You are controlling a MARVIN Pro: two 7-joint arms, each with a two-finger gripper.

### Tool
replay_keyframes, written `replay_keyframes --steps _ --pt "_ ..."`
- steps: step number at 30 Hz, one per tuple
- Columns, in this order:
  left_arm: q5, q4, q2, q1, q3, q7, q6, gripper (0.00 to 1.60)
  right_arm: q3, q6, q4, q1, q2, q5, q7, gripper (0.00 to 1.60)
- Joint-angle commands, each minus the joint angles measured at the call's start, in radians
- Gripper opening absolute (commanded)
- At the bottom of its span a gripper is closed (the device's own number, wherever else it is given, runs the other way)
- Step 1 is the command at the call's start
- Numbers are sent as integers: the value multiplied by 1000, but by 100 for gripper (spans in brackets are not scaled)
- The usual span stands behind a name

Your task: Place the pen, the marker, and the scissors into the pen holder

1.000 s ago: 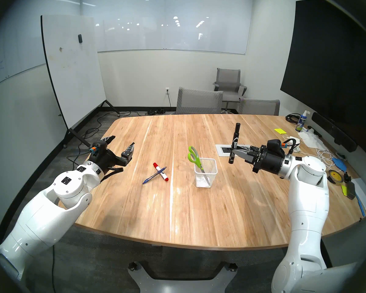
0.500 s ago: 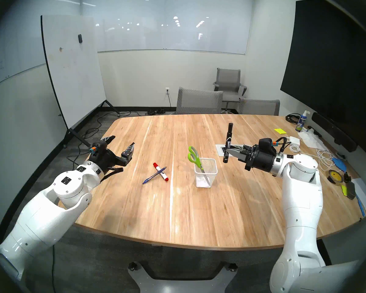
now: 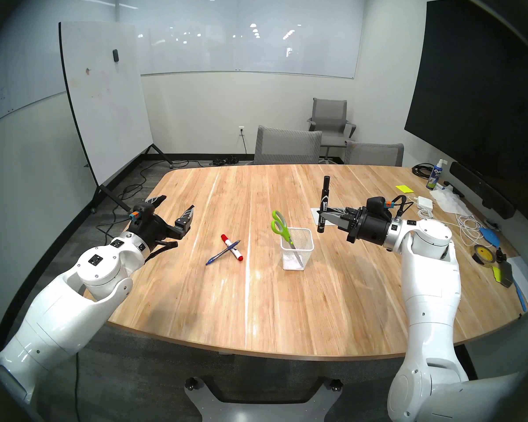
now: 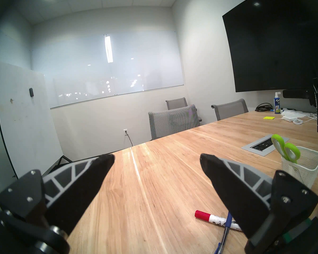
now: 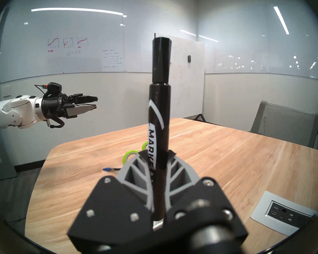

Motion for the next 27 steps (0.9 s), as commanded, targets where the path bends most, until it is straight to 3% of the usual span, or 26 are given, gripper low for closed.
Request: replay_keyframes --steps 1,27 --pt "0 -20 -1 -10 -8 0 -10 160 -8 19 -36 -8 -17 2 -2 0" --pt "0 -20 1 -10 -7 1 -11 160 -54 28 -11 -33 -48 -24 -58 0"
